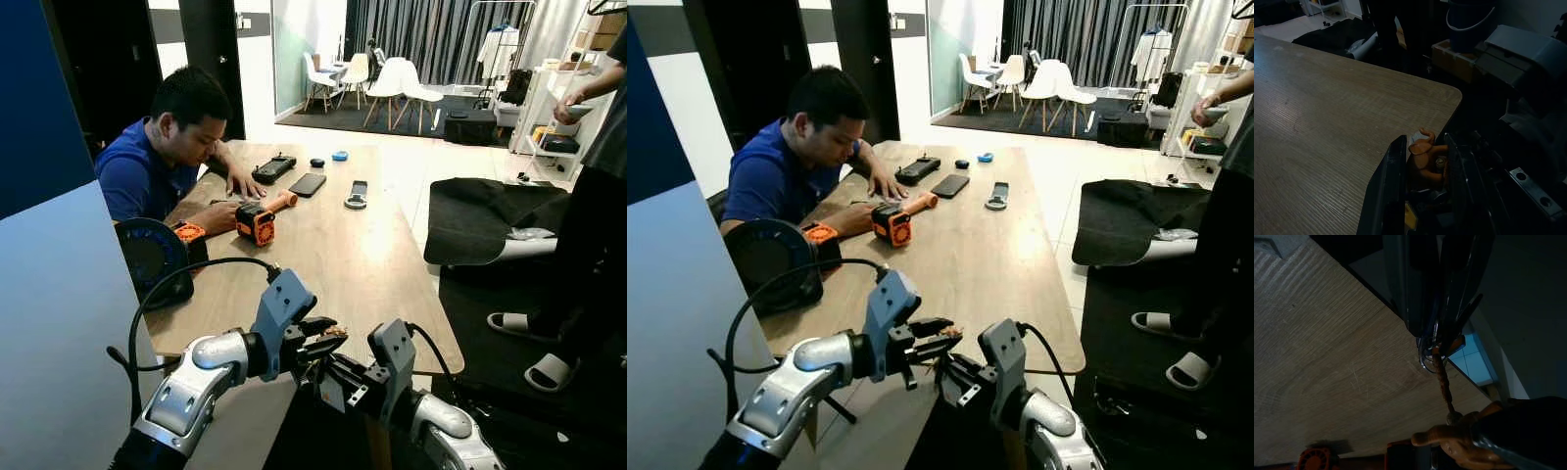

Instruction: Hang keys on a hook

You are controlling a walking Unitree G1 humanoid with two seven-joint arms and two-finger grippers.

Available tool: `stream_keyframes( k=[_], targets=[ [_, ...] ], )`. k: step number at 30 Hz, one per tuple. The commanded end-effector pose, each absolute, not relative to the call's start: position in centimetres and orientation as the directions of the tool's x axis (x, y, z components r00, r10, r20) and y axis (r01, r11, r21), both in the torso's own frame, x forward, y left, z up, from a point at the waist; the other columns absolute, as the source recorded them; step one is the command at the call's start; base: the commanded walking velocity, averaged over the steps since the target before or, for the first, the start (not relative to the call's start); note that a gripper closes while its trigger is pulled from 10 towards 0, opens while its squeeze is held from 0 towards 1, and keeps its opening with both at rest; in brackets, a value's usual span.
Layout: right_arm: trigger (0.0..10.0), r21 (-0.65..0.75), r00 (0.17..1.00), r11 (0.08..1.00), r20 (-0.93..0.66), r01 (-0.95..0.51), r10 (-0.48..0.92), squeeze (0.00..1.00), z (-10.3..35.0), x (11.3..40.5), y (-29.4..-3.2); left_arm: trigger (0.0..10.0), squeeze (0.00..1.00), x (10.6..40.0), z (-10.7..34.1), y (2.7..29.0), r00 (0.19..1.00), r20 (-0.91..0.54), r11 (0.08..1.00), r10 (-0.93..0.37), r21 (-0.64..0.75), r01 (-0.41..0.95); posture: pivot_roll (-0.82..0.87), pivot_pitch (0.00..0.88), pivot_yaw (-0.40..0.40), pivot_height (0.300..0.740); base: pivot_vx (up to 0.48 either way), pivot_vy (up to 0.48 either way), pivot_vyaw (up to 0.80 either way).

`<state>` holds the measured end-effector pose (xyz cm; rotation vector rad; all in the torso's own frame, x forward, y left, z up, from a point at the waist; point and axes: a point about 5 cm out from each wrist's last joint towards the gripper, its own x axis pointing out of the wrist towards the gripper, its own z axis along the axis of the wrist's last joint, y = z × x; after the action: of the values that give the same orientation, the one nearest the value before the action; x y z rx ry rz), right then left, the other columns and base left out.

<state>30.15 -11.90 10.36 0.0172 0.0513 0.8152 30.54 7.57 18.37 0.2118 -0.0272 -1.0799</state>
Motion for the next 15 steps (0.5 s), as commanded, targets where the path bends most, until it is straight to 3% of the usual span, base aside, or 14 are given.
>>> stream_keyframes(
  k=[1, 4, 5, 6, 15],
  targets=[
    [0.0, 0.053, 0.692, 0.693, -0.037, -0.719, 0.721, 0.00, 10.28, 30.22, -12.11, 10.0, 0.00, 30.60, 18.29, 7.54, 0.478, -0.084, 0.456, -0.874, 0.195, 0.868, 0.05, 0.027, 0.013, 0.740, 0.000, 0.000, 0.00],
    [0.0, 0.053, 0.693, 0.694, -0.034, -0.718, 0.720, 0.00, 10.35, 30.25, -12.16, 10.0, 0.00, 30.70, 18.36, 7.69, 0.491, -0.074, 0.470, -0.868, 0.194, 0.861, 0.05, 0.029, 0.013, 0.740, 0.000, 0.000, 0.00],
    [0.0, 0.054, 0.693, 0.694, -0.033, -0.718, 0.720, 0.00, 10.37, 30.27, -12.17, 10.0, 0.79, 30.80, 18.37, 7.78, 0.502, -0.069, 0.485, -0.862, 0.174, 0.857, 0.05, 0.030, 0.013, 0.740, 0.000, 0.000, 0.00],
    [0.0, 0.054, 0.694, 0.694, -0.032, -0.718, 0.720, 0.00, 10.39, 30.29, -12.17, 10.0, 1.00, 30.90, 18.42, 7.85, 0.509, -0.061, 0.497, -0.858, 0.149, 0.855, 0.05, 0.033, 0.013, 0.740, 0.000, 0.000, 0.00],
    [0.0, 0.058, 0.698, 0.698, -0.020, -0.714, 0.715, 0.00, 10.68, 30.52, -12.19, 10.0, 1.00, 30.93, 18.12, 8.35, 0.518, -0.078, 0.507, -0.852, 0.132, 0.852, 0.05, 0.035, 0.013, 0.740, 0.000, 0.000, 0.00]
  ],
)
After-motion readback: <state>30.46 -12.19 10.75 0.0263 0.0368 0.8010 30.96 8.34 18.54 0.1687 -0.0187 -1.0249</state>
